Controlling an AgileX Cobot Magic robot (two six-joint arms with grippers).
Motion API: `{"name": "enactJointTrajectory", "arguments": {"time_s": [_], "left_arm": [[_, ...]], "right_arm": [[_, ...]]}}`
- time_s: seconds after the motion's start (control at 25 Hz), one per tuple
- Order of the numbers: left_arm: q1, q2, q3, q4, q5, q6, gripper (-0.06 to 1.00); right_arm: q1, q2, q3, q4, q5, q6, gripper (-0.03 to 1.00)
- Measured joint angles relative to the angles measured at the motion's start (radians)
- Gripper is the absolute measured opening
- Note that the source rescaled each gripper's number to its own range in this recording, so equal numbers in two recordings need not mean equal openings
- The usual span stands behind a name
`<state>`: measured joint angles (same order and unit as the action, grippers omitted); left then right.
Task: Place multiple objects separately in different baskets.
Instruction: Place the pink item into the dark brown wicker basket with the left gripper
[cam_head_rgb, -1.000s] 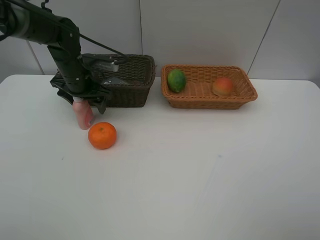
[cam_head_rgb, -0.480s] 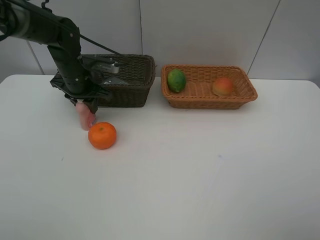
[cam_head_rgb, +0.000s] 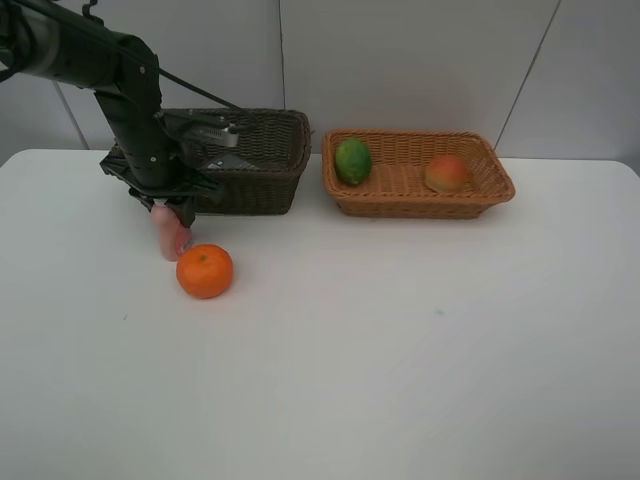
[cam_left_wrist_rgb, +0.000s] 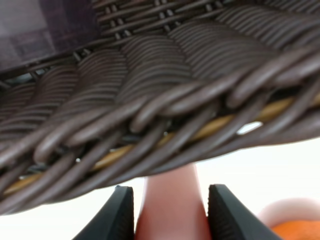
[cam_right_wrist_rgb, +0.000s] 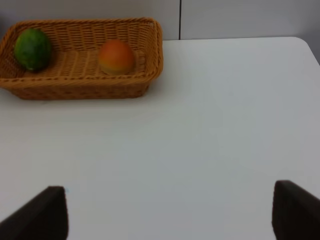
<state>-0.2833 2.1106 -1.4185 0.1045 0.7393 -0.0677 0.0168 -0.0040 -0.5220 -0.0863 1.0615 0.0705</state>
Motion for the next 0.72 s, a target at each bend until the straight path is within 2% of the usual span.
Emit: {"name": "enactJointTrajectory", "arguments": {"time_s": [0.2, 0.4, 0.72], "left_arm": [[0.000, 0.000, 0.000, 0.001, 0.003, 0.001, 0.39], [0.000, -0.013, 0.000, 0.001, 0.052, 0.001, 0.39], [-0.005, -0.151, 0.002, 0.002, 0.127, 0.001, 0.39]], "right_arm": [[0.000, 0.000, 0.000, 0.000, 0.000, 0.000, 0.88], [0.000, 0.000, 0.000, 0.000, 0.000, 0.000, 0.88], [0.000, 0.000, 0.000, 0.000, 0.000, 0.000, 0.88]]}}
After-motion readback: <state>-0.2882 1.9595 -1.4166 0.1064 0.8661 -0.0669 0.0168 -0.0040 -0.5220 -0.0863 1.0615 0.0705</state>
